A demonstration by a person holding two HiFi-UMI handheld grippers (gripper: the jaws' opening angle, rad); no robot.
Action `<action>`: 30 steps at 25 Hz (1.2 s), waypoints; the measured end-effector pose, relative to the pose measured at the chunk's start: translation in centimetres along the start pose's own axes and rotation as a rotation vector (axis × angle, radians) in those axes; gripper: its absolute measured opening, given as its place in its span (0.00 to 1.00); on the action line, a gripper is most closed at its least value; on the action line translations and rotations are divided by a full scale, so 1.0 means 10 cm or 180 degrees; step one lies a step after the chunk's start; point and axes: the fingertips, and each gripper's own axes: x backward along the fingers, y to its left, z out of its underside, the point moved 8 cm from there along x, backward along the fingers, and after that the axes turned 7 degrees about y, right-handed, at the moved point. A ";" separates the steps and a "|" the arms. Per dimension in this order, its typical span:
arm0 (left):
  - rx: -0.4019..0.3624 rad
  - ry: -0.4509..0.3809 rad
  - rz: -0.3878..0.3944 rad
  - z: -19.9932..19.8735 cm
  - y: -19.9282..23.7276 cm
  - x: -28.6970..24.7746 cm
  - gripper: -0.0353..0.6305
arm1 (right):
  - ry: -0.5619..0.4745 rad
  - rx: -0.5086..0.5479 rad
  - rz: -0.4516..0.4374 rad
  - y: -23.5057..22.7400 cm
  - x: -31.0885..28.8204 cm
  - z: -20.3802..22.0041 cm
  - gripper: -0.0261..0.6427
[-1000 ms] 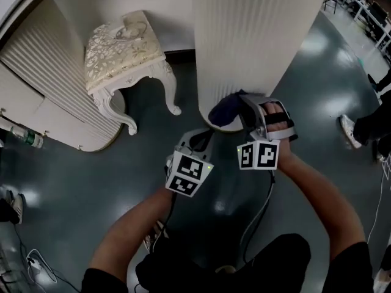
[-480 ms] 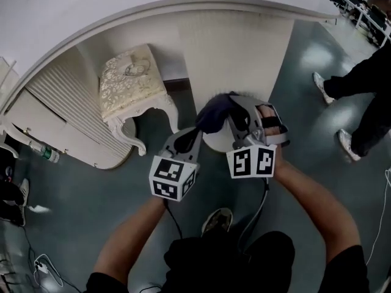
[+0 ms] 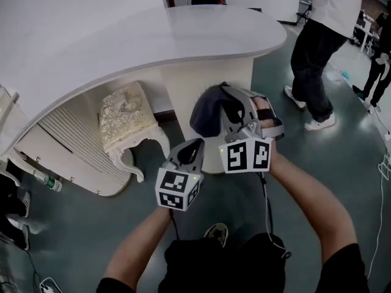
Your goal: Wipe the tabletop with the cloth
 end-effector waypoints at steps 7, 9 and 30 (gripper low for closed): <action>-0.0507 -0.0172 0.0012 -0.48 -0.30 0.07 0.06 | -0.0197 -0.0712 0.0394 -0.59 0.03 -0.14 0.13; -0.0580 -0.0148 0.0093 -0.56 -0.37 0.05 0.06 | -0.0253 -0.0946 0.0485 -0.71 0.02 -0.13 0.13; -0.0108 0.0136 0.0302 0.33 -0.30 -0.28 0.06 | -0.0034 -0.2340 0.1190 -0.11 -0.03 0.92 0.13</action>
